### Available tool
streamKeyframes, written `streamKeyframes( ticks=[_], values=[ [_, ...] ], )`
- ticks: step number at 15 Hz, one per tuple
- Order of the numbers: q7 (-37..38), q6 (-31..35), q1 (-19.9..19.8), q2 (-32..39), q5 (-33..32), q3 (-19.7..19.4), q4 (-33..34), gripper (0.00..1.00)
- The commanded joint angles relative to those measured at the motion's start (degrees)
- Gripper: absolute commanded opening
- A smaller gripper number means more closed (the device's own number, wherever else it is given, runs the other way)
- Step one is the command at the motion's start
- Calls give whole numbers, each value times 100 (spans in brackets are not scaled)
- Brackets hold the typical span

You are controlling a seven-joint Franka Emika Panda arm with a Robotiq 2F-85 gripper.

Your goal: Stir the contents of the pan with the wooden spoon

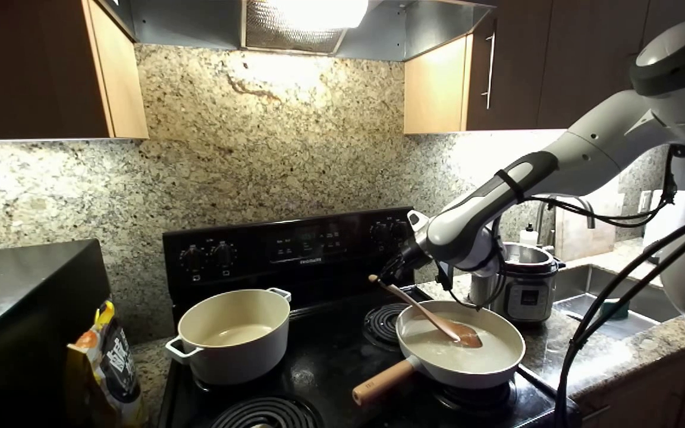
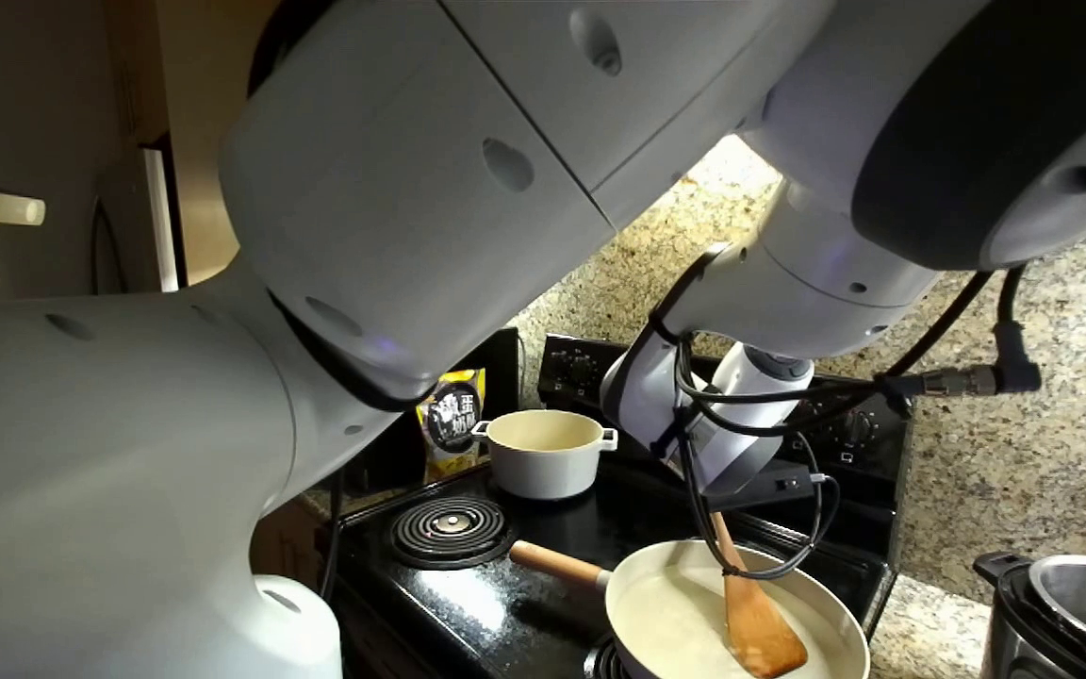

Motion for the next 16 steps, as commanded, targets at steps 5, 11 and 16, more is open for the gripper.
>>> streamKeyframes(
  ticks=[5, 11, 16],
  values=[
    [154, -803, 18, 94, -81, -192, -137, 10],
    [-14, -1241, 315, 230, 68, -50, -27, 10],
    [-10, -1142, 435, 135, 51, 167, 13, 10]
  ],
)
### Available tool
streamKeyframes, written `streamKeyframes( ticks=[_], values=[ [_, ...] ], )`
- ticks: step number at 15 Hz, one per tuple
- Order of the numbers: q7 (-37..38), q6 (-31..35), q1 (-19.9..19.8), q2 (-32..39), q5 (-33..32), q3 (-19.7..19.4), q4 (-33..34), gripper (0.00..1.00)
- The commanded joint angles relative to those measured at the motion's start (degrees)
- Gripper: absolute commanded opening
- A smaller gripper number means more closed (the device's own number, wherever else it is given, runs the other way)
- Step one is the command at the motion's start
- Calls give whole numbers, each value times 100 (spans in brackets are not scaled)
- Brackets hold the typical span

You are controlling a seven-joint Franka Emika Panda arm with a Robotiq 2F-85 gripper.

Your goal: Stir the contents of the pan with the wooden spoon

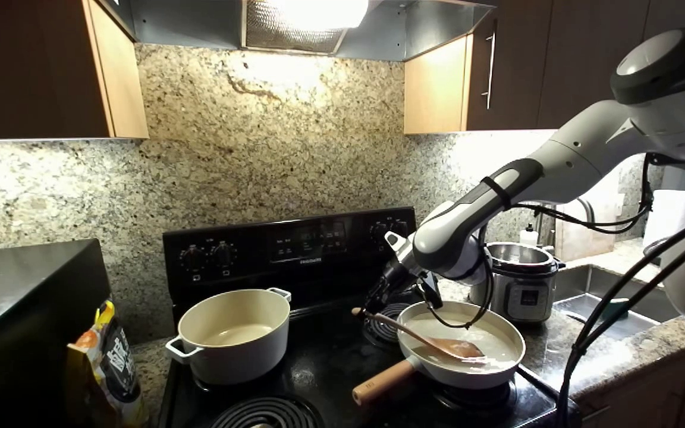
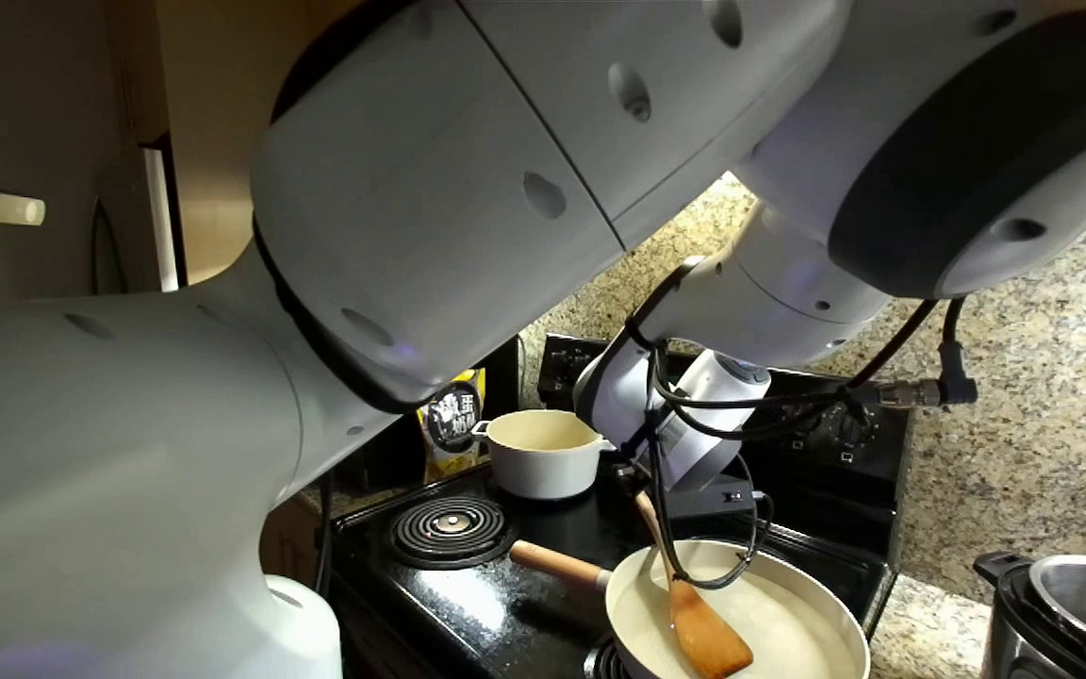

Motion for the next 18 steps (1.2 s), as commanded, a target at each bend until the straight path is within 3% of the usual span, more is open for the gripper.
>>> streamKeyframes(
  ticks=[1, 8, 12, 18],
  values=[
    [-91, -12, -53, -112, 46, 241, 5, 10],
    [-141, -24, -257, -4, 55, 570, 408, 10],
    [-265, -64, -700, 147, 14, 784, 452, 10],
    [-794, -643, -1626, 550, 98, 1089, 450, 10]
  ],
)
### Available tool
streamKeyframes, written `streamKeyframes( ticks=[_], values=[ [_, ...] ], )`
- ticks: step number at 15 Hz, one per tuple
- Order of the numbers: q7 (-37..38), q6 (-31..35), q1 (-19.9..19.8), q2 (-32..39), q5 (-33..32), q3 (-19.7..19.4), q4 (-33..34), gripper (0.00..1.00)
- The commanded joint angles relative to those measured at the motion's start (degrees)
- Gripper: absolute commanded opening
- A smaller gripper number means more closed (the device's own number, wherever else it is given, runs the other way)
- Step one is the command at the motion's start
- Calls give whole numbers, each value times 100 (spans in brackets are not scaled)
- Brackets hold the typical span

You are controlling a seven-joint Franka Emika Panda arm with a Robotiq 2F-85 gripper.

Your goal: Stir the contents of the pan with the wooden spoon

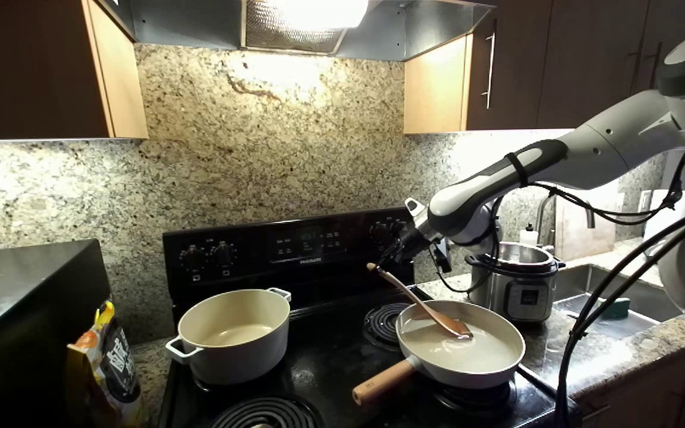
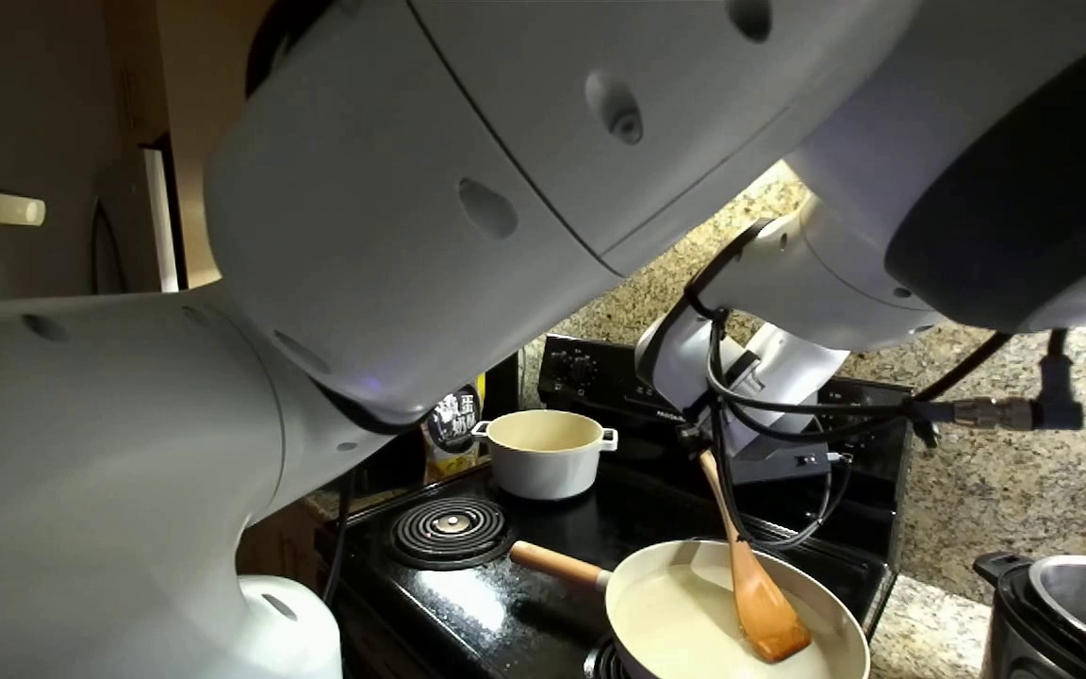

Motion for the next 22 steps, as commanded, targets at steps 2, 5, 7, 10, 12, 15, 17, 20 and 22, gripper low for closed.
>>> streamKeyframes(
  ticks=[2, 5, 7, 10, 12, 15, 17, 20, 22],
  values=[
    [-544, -494, -700, 394, 177, 252, -93, 10],
    [-565, -855, -697, 428, 361, 136, -86, 10],
    [-484, -1082, -442, 415, 465, 25, -42, 10],
    [-429, -1261, -30, 300, 606, -85, 9, 10],
    [-473, -1352, 191, 273, 669, -80, 67, 10],
    [-622, -1380, 369, 433, 730, -24, 198, 10],
    [-613, -1286, 450, 507, 831, -49, 292, 10],
    [-508, -881, 393, 387, 915, -95, 212, 10],
    [-446, -600, 346, 346, 921, -144, 161, 10]
  ],
)
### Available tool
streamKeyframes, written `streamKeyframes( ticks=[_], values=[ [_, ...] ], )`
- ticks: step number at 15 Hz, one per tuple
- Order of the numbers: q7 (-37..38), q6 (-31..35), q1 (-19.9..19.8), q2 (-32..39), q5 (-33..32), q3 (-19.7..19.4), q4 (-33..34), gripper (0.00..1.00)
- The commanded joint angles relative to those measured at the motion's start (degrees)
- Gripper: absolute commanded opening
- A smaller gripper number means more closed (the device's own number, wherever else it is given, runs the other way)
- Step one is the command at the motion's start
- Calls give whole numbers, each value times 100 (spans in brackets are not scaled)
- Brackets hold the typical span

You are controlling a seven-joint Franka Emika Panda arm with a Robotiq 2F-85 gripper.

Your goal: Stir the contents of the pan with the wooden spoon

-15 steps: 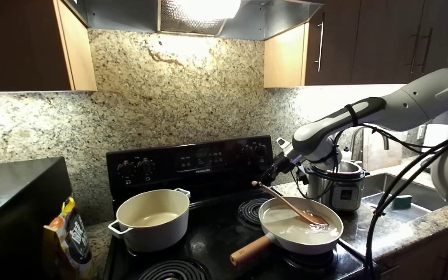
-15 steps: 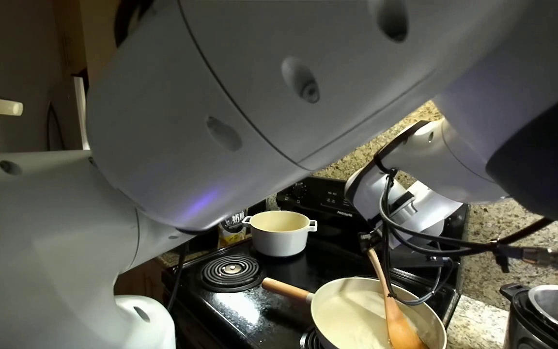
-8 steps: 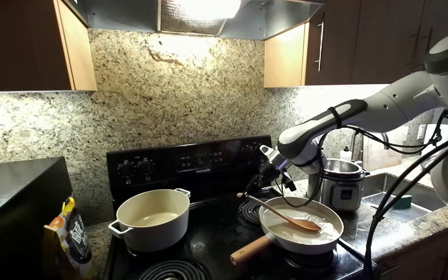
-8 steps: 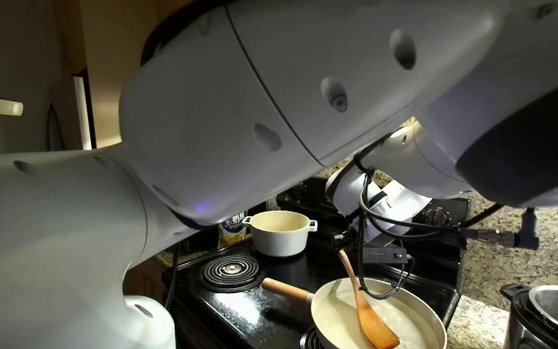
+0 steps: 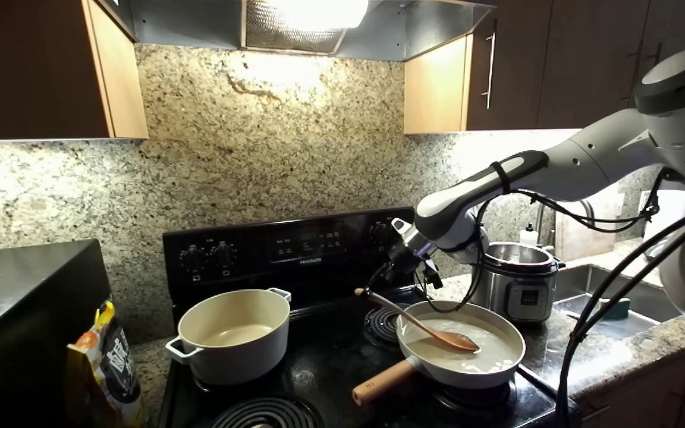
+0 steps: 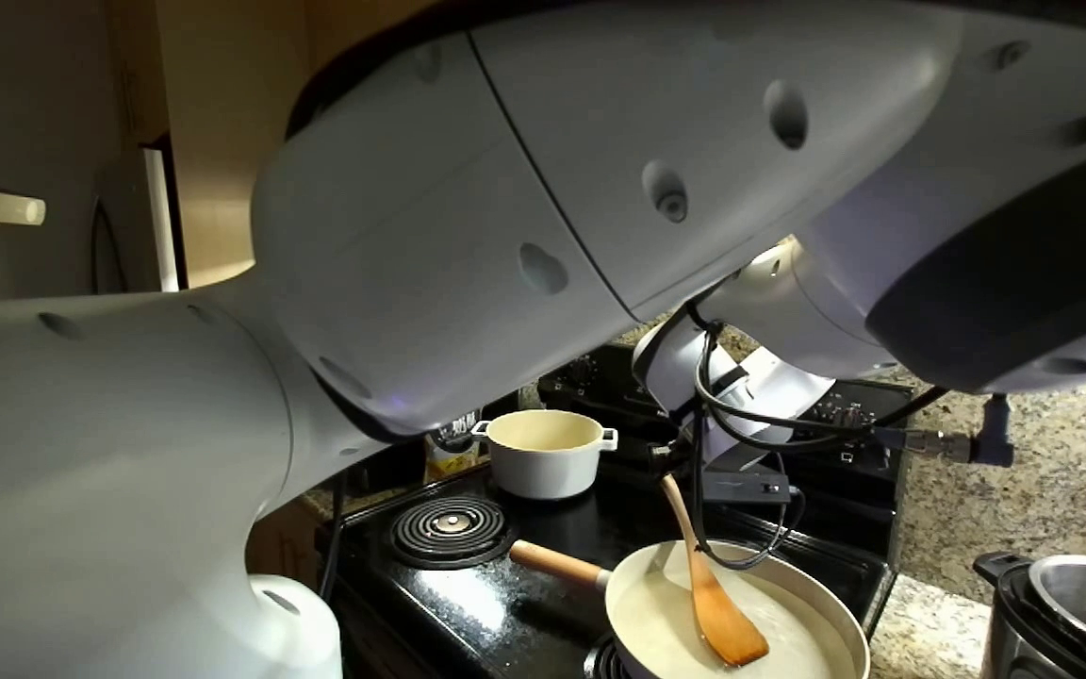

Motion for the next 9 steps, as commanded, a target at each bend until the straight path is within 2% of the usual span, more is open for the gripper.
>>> streamKeyframes(
  ticks=[1, 5, 9],
  values=[
    [-113, 538, -97, -113, 178, -82, -144, 10],
    [11, 1004, -71, -203, 94, -206, -224, 10],
    [188, 1437, 183, -228, 24, -393, -189, 10]
  ],
)
